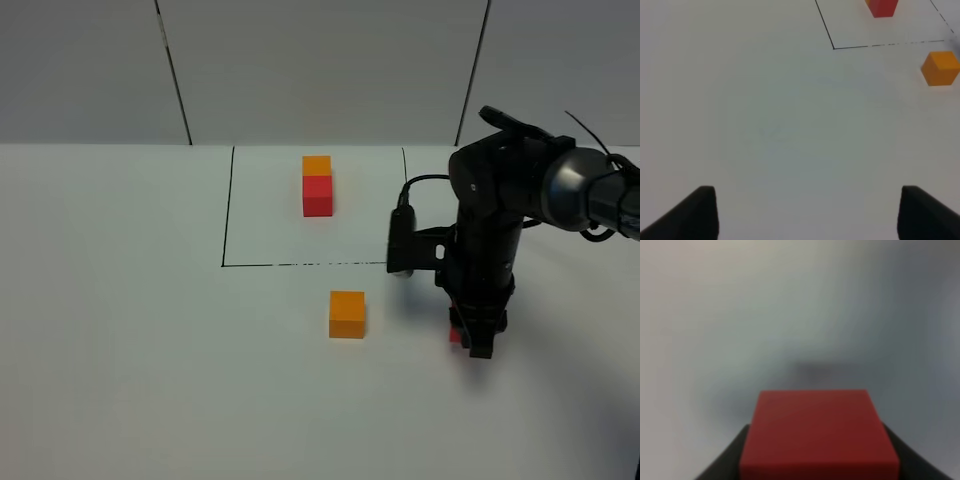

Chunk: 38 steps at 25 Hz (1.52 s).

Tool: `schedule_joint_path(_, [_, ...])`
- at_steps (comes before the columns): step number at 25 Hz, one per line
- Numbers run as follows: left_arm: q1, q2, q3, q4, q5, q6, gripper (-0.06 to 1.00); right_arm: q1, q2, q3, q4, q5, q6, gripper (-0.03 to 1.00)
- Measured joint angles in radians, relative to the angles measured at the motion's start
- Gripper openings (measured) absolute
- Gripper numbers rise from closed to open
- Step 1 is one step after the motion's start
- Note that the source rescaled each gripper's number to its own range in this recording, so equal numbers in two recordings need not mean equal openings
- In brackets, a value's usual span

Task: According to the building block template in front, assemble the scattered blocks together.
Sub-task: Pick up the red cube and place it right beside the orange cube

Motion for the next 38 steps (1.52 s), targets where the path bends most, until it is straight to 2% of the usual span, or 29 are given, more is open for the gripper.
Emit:
schedule_joint_path(6, [0.0,0.0,0.0,0.0,0.0,0.0,0.92,0.032,0.061,-0.066,0.003,-0.018,-0.065,0.02])
schedule_joint_path(11, [0.0,0.0,0.0,0.0,0.0,0.0,0.92,0.047,0.116,-0.124,0.008,-0.032,-0.071,0.01])
schedule_joint_path(25, [0.0,0.0,0.0,0.0,0.0,0.0,0.92,0.065,0.141,-0.131,0.104,-0.104,-0.089,0.01])
schedule_joint_path(38, [0.0,0.0,0.0,0.0,0.0,0.0,0.92,0.079,0.141,-0.131,0.079,-0.14,-0.047,0.01])
